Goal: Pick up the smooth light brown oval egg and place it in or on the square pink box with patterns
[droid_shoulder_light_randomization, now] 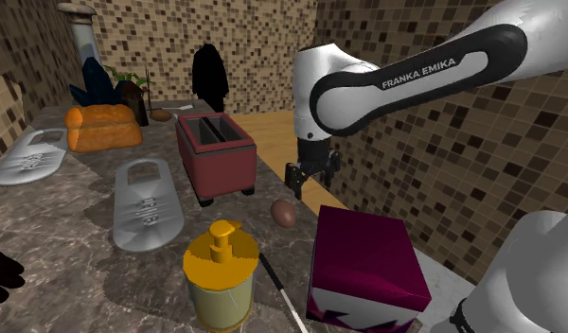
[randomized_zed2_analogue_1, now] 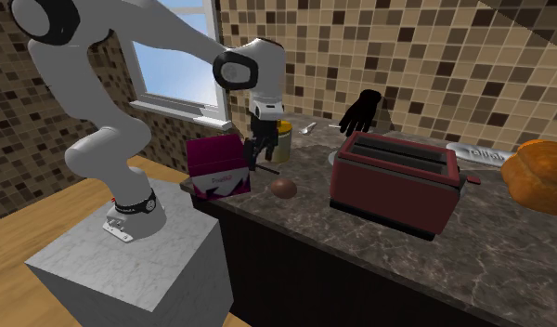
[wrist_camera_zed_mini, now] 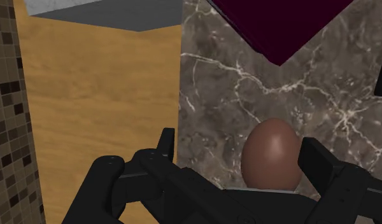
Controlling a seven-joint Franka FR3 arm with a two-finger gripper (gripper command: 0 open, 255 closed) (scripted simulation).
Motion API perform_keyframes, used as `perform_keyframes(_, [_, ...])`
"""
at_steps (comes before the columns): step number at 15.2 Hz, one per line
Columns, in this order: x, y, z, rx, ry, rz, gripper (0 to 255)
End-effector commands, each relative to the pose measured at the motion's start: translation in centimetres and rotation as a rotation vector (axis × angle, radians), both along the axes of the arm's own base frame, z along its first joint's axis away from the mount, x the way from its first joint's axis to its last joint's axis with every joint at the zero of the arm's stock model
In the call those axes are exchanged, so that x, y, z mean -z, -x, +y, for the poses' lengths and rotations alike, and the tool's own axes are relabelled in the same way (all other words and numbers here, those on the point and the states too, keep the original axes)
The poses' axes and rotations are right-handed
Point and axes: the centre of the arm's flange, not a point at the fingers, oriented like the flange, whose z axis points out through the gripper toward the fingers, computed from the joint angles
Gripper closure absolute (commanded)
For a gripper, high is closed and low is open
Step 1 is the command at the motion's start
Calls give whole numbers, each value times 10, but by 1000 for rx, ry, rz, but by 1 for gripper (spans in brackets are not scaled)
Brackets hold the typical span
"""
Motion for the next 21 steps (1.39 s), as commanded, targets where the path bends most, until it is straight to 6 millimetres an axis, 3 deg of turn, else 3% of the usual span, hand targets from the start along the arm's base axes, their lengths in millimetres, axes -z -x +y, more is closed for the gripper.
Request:
perform_keyframes(1, [15, -17, 16, -1, 16, -8, 0])
perform_keyframes(6, [53, -55, 55, -3, 55, -23, 0])
perform_keyframes(14, [93, -53, 48, -3, 55, -23, 0])
perform_keyframes(21, [93, -53, 48, -3, 55, -23, 0])
